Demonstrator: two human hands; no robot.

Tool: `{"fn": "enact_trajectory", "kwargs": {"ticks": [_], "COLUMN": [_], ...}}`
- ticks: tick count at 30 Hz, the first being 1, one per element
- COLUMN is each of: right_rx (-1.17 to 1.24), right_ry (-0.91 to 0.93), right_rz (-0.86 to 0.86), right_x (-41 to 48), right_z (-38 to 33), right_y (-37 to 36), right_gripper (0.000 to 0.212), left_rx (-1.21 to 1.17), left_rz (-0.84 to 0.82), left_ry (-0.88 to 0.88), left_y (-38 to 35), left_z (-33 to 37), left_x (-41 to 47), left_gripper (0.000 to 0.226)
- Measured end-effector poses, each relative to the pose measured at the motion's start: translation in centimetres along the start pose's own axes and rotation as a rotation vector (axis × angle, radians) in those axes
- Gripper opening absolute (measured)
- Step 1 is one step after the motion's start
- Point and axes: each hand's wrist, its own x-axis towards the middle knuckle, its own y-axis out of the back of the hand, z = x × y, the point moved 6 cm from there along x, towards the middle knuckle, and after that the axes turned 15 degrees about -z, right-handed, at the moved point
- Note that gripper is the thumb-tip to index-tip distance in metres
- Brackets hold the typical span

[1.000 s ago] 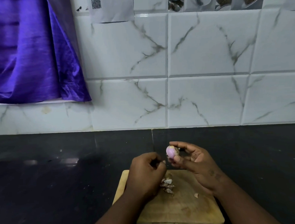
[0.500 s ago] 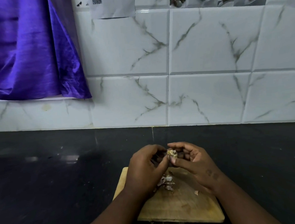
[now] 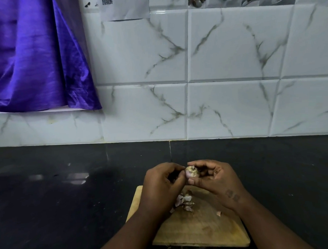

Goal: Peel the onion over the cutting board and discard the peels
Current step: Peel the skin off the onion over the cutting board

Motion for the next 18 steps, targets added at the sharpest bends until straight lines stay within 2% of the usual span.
{"fn": "enact_trajectory", "kwargs": {"ticks": [5,9,18], "right_rx": [0.011,0.048,0.098], "right_ry": [0.017,0.013,0.015], "right_rz": [0.003,-0.017,-0.006], "right_x": [-0.06,0.00,0.23], "right_z": [-0.26,-0.21,-0.19], "right_y": [-0.19,-0.47,-0.79], "right_gripper": [0.043,0.041,0.040], "left_rx": [-0.021,-0.052,0.015], "left_rz": [-0.006,0.012,0.078], "left_ry": [0.014,0.058,0.157], "left_y": [-0.01,0.03,0.57], "left_z": [-0.05,-0.23,-0.75], "left_x": [0.03,-0.01,0.01], "left_gripper": [0.006,0.012,0.018]}}
